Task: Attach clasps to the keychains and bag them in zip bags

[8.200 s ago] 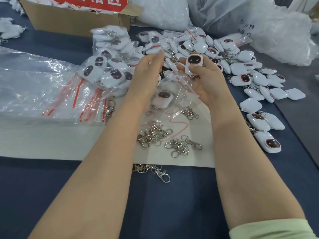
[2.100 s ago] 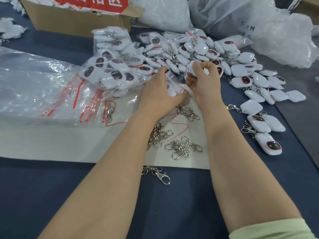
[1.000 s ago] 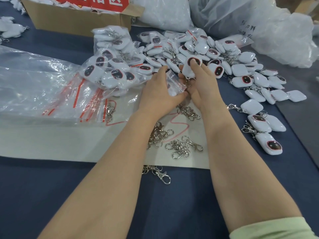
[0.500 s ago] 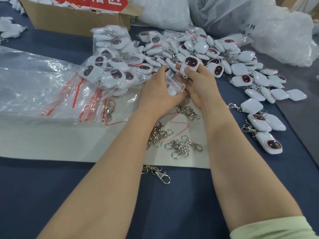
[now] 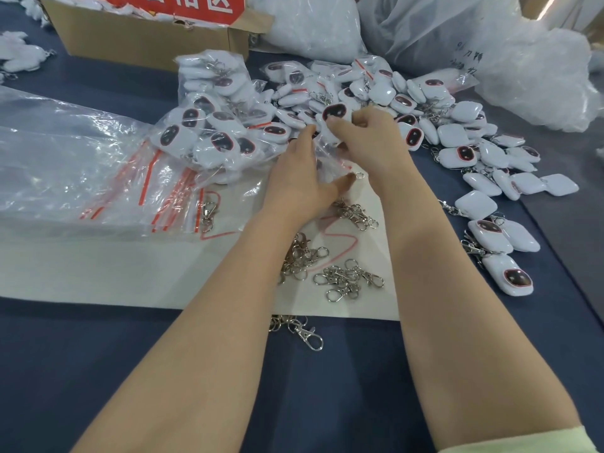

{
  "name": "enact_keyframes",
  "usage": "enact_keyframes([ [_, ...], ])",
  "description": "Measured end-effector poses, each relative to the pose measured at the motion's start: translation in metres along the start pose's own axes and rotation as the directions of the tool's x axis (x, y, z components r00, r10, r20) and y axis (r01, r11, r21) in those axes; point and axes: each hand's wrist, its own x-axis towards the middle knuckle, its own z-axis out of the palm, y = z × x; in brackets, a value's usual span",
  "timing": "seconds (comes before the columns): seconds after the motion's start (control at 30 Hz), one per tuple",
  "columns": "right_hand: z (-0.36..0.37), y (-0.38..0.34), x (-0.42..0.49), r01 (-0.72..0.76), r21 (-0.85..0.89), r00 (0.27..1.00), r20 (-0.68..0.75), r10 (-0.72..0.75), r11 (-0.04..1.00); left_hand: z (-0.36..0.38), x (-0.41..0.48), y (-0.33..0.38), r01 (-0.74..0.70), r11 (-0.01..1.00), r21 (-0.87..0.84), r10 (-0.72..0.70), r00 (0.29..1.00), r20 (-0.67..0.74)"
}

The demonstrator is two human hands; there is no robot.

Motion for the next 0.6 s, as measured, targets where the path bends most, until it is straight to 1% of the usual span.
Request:
enact_keyframes([
  [0.13,-0.009,-0.004,-0.001,-0.029,-0.103,0.998,0.047,0.034,0.994,0.001,0.001,0.0,0.042,0.994,-0.099,-0.042,0.999,0.0],
  [0.23,-0.016,-0.006,0.002,0.014,-0.225,0.986,0.164,0.024,0.974,0.002,0.002,0.002,0.044,0.986,-0.159,-0.046,0.999,-0.008],
  [0.27,-0.017,-0.006,0.001,0.043,-0.251,0.978,0.208,0.011,0.967,0.002,0.002,0.002,0.031,0.987,-0.155,-0.035,0.999,-0.025],
  [0.33,-0.017,-0.006,-0.001,0.099,-0.257,0.958,0.284,-0.022,0.961,0.002,0.002,0.003,-0.014,0.998,-0.058,0.009,0.996,-0.085],
  [0.37,-0.017,-0.006,-0.001,0.114,-0.234,0.947,0.319,-0.035,0.966,0.001,0.002,0.003,-0.035,0.999,-0.008,0.034,0.993,-0.115],
  [0.43,-0.02,-0.006,-0.001,0.091,-0.165,0.924,0.383,-0.022,0.982,-0.001,0.001,0.003,-0.067,0.996,0.051,0.074,0.985,-0.153],
  [0.47,-0.021,-0.006,-0.001,0.071,-0.159,0.922,0.387,-0.004,0.985,-0.001,0.001,0.003,-0.082,0.994,0.077,0.093,0.983,-0.159],
  [0.57,-0.02,0.0,0.002,0.066,-0.295,0.929,0.368,0.05,0.953,-0.001,0.001,0.003,-0.097,0.981,0.169,0.122,0.982,-0.144],
  [0.6,-0.018,0.003,0.001,0.062,-0.307,0.925,0.375,0.061,0.95,-0.001,0.001,0.003,-0.095,0.98,0.175,0.121,0.982,-0.142],
])
